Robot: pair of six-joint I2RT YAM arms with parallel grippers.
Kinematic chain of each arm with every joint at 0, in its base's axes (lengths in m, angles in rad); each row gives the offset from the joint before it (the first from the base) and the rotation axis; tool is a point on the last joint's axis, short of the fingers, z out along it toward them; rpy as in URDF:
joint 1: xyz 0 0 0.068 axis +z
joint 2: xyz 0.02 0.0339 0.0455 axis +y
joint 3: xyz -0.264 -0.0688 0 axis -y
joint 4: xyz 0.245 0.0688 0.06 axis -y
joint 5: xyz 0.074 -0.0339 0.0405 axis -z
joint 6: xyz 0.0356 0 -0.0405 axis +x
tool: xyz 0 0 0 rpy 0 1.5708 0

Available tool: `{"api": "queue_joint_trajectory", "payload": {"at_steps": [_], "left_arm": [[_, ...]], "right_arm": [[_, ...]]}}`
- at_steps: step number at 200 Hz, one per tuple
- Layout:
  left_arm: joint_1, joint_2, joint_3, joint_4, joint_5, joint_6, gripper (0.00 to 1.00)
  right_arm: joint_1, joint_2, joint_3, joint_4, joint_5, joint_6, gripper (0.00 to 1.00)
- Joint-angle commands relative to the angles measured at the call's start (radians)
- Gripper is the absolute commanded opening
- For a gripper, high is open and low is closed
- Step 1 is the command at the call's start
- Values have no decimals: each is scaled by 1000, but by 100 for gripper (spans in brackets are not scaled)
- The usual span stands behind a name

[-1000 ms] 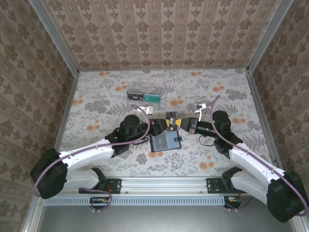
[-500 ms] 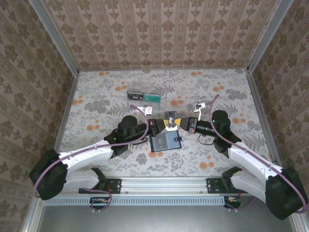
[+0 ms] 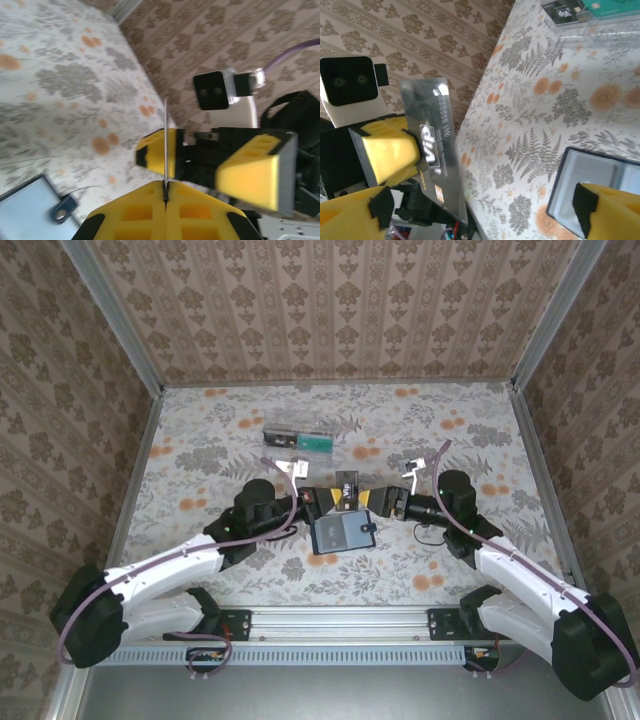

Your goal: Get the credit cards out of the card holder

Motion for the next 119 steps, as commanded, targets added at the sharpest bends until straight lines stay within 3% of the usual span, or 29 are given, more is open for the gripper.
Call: {"api": "queue_joint_trajectory", "payload": {"at_steps": [1, 31, 59, 82, 119], "left_arm": [[24, -48, 75, -267, -77, 113, 0], [50, -36, 226, -649, -245, 293, 0], [78, 29, 376, -904, -450, 453, 0], [81, 85, 451, -966, -629, 626, 0], [82, 173, 470, -897, -693, 1097, 0]], "right_arm": [[-6, -39, 27, -125, 65, -87, 100], [-6, -66, 42, -210, 137, -142, 100], [-5, -81, 60, -251, 168, -189, 100], [-3, -104, 49, -247, 192, -213, 100], [9, -160, -1, -216, 264, -203, 100]]}}
